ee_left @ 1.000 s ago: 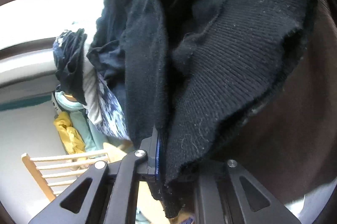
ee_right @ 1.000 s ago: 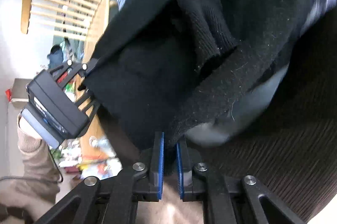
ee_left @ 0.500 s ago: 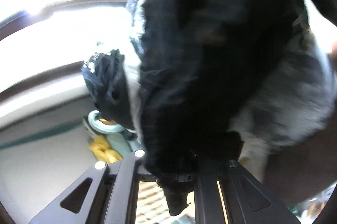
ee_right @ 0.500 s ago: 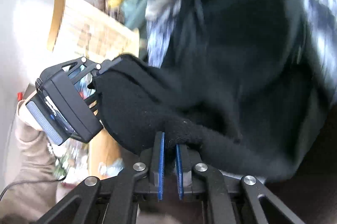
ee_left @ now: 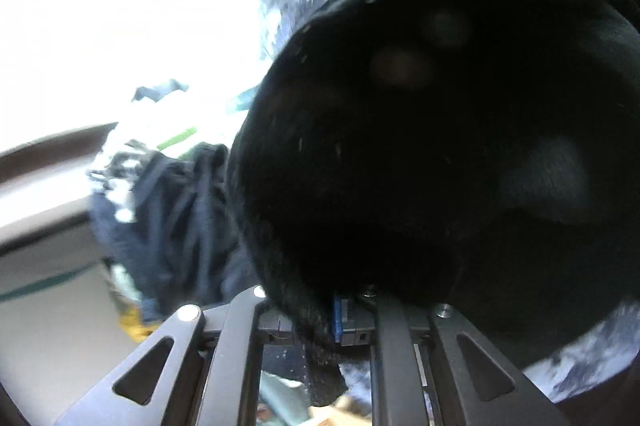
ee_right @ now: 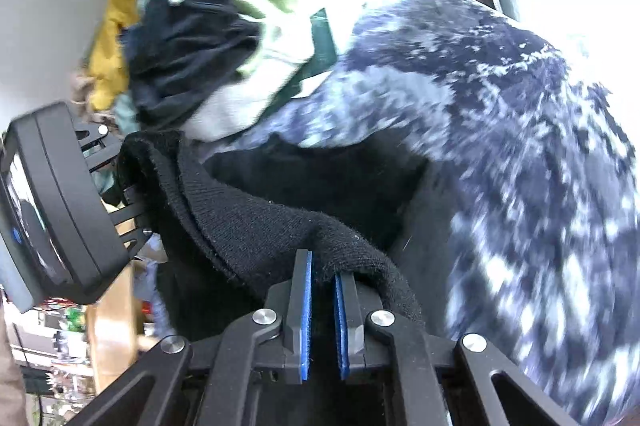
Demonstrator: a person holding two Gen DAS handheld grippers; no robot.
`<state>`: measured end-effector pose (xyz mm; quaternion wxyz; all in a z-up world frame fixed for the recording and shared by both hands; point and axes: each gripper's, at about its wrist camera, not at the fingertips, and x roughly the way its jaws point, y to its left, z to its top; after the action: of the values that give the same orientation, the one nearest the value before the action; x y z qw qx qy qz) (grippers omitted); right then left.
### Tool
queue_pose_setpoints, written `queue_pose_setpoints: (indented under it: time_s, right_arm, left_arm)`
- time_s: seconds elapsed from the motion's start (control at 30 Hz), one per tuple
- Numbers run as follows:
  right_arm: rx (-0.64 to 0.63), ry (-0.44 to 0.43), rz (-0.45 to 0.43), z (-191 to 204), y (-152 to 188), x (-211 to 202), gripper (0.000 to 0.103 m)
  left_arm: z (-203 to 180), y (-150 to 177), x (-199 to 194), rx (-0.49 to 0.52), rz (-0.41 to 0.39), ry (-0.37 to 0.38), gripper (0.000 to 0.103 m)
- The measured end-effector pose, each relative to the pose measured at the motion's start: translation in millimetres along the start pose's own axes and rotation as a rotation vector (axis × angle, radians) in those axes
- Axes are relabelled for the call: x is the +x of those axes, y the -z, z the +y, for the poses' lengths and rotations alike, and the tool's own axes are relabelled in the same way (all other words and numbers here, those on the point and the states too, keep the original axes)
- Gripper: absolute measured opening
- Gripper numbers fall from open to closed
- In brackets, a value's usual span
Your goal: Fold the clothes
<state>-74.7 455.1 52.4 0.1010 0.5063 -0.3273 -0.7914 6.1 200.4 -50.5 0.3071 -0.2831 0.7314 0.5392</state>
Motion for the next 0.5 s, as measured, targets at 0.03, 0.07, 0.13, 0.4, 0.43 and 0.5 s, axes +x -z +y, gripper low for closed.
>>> queue_pose_setpoints:
  time_s: [0.03, 0.07, 0.13, 0.4, 0.43, 0.5]
  right_arm:
    - [0.006, 0.007, 0.008, -5, -6, 7, 0.009]
    - [0.013, 0.013, 0.017, -10, -11, 12, 0.01]
    - [0.031, 0.016, 0.035, -18, -15, 14, 0.011]
    - [0.099, -0.023, -0.039, -36, -25, -22, 0.069]
    - [0.111, -0.031, -0.059, -38, -27, -31, 0.069]
    - [0.125, -0.044, -0.108, -39, -28, -49, 0.069]
  left_arm:
    - [4, -3, 10, -0.03, 0.004, 0.038, 0.014]
    - [8, -5, 19, -0.061, 0.008, 0.076, 0.015]
    - [16, -8, 30, -0.127, -0.002, 0.139, 0.029]
    - [87, 33, 19, -0.567, -0.131, 0.513, 0.082]
    - [92, 45, 13, -0.617, -0.161, 0.54, 0.087]
    - [96, 77, -3, -0.71, -0.234, 0.581, 0.087]
